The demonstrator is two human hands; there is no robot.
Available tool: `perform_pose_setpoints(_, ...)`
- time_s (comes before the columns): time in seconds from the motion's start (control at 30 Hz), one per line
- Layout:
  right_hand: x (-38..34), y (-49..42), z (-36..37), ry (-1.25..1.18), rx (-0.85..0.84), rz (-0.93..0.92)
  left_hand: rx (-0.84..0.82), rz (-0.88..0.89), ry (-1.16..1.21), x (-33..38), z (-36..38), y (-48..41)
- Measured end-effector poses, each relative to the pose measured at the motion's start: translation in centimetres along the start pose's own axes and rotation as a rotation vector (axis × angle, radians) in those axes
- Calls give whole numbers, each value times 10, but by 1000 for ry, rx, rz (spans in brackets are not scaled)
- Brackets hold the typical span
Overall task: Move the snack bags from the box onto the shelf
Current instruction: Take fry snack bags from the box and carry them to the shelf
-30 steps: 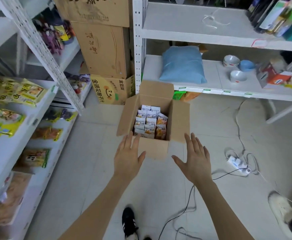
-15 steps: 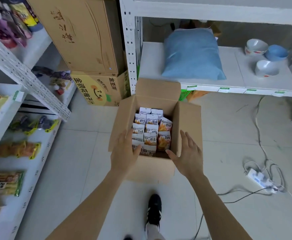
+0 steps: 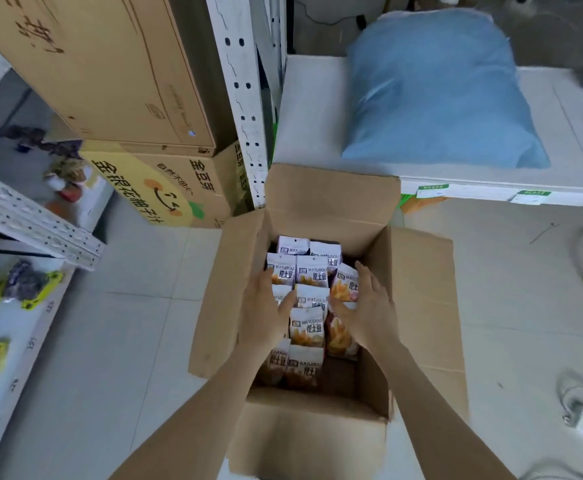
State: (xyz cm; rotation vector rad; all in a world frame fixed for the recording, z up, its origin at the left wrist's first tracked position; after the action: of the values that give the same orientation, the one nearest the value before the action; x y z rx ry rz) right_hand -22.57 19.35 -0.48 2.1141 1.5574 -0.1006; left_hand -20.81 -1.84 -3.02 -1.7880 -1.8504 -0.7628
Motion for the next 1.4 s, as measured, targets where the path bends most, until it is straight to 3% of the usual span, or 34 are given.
perform_pose_setpoints(0.2,12,-88,82,-68,-47,63,11,-51,87,-81,71,-66)
perform_pose_setpoints(0.37,32,-144,158,-271,-147,135,17,-207,126,-146,131,-93)
perform_pose_setpoints(0.67,62,-197,250,-514,-229,239,55,-347,131,-213,193,-129)
perform_pose_setpoints(1.2,68,-228,292,-753,-253,255,74,-405,294,-228,211,-141)
perform_pose_setpoints(1.4,69,-226,286,-764,-184,258,124,-387,371,-226,205,-137)
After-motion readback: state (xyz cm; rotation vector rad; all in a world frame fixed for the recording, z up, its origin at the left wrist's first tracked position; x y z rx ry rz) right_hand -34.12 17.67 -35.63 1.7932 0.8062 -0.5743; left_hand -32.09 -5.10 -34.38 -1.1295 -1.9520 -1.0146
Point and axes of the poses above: each hand's wrist, its own y-axis away from the middle knuckle, its own z-axis out of the palm, x = y × z, the point moved 9 cm from there along -y, towards the middle knuckle, and after that the axes turned 14 degrees about z, right-handed, at the moved point
